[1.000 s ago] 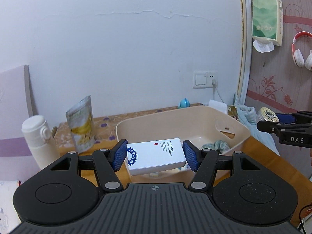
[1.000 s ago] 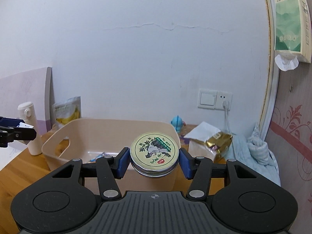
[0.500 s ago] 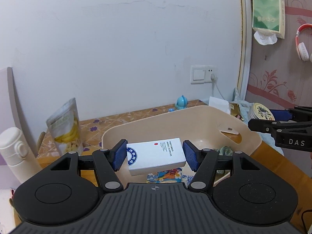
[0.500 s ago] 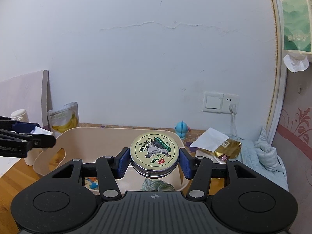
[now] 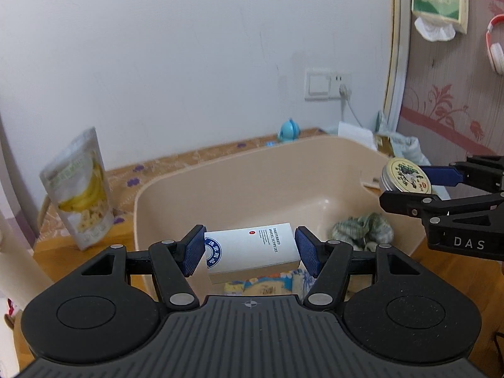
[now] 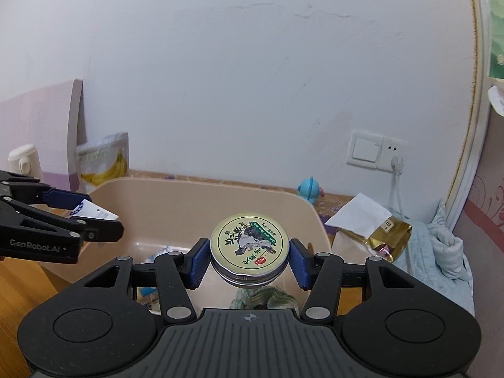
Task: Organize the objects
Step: 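Open left tool releasing the white box while right tool drops the tin into the bin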
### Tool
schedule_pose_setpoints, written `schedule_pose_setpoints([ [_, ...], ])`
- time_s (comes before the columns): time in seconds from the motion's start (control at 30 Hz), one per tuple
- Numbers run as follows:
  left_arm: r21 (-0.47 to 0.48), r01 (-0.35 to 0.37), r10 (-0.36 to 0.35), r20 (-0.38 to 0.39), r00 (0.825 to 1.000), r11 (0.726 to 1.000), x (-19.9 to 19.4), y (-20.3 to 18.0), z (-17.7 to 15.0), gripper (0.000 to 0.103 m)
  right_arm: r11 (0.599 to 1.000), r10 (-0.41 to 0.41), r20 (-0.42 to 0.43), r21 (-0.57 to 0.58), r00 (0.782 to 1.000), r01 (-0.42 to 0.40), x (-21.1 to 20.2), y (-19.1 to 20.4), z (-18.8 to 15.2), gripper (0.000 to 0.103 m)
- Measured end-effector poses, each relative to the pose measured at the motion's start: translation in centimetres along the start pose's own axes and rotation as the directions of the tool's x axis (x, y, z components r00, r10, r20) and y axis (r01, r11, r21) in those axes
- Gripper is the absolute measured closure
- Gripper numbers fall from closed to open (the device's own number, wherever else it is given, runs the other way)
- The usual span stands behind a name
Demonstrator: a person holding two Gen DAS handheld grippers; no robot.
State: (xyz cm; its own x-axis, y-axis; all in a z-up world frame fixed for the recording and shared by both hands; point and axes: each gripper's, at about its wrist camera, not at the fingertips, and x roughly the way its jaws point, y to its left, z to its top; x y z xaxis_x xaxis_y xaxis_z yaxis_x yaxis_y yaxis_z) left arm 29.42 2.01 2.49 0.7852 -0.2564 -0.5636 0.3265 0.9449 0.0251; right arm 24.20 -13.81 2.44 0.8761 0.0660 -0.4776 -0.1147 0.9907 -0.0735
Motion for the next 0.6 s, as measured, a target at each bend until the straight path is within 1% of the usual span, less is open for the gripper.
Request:
schedule_pose_setpoints([
  [0.3, 0.017, 0.016, -0.015, -0.098, 0.995, 1.000, 2.4, -0.5, -0.7, 0.039, 0.999, 0.013, -0.095, -0.042, 0.995, -0.018, 2.1, 0.7, -0.8, 0.052],
  [0.4, 0.002, 0.024, -0.024, -0.113, 0.993, 1.000, 2.7, -0.4, -0.7, 0.039, 0.999, 0.018, -0.124, -0.049, 0.992, -0.024, 2.9, 0.8, -1.0, 0.052],
  [0.6, -0.002, 0.023, -0.023, -0.133, 0.991, 1.000, 3.1, -0.6, -0.3, 0.038, 0.999, 0.039, -0.160, -0.019, 0.986, -0.043, 3.6, 0.3, -0.8, 0.051],
])
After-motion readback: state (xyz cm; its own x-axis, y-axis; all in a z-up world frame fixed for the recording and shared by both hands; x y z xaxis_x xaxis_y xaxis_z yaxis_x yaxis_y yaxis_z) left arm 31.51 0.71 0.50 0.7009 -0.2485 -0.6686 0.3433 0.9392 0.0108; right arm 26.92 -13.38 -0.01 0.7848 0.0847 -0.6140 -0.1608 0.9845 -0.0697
